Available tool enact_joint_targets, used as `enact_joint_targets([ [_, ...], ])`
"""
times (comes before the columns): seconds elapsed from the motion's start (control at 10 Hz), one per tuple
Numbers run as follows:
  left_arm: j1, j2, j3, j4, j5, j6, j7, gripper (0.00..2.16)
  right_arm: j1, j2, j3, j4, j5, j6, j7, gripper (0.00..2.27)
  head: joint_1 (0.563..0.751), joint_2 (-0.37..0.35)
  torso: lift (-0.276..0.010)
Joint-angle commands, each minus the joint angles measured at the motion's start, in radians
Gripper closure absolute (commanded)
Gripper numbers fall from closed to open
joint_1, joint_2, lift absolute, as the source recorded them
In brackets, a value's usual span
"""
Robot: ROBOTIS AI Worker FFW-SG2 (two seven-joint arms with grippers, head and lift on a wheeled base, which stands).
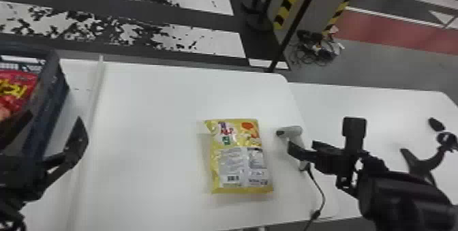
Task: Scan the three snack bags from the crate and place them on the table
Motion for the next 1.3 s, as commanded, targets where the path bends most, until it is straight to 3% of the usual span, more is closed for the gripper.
enact_joint_targets([
  [0.0, -0.004, 0.001, -0.003, 0.007, 0.000, 0.000, 0.000, 0.07, -0.019, -0.021, 0.025, 0.042, 0.013, 0.000, 0.000, 0.10, 0.695, -0.306, -0.062],
  [0.2, -0.030, 0.012, -0.029, 0.027, -0.002, 0.006, 0.000, 0.07, -0.025, -0.029, 0.027, 0.082, 0.043, -0.003, 0.000, 0.12, 0.695, -0.311, -0.062],
  [0.3, -0.030, 0.014, -0.031, 0.027, 0.000, 0.006, 0.000, 0.07, -0.037, -0.035, 0.035, 0.104, 0.059, -0.003, 0.000, 0.37, 0.695, -0.325, -0.062],
  [0.5, -0.036, 0.020, -0.038, 0.035, 0.002, 0.009, 0.000, 0.07, -0.042, -0.038, 0.045, 0.104, 0.087, 0.003, -0.002, 1.88, 0.695, -0.343, -0.062],
  [0.6, -0.039, 0.021, -0.041, 0.036, 0.002, 0.009, 0.000, 0.07, -0.046, -0.039, 0.047, 0.104, 0.090, 0.025, -0.002, 2.18, 0.695, -0.344, -0.062],
  [1.2, -0.038, 0.023, -0.049, 0.033, 0.002, 0.006, 0.000, 0.07, 0.003, -0.038, 0.021, -0.005, 0.061, 0.077, -0.002, 2.26, 0.695, -0.350, -0.062],
])
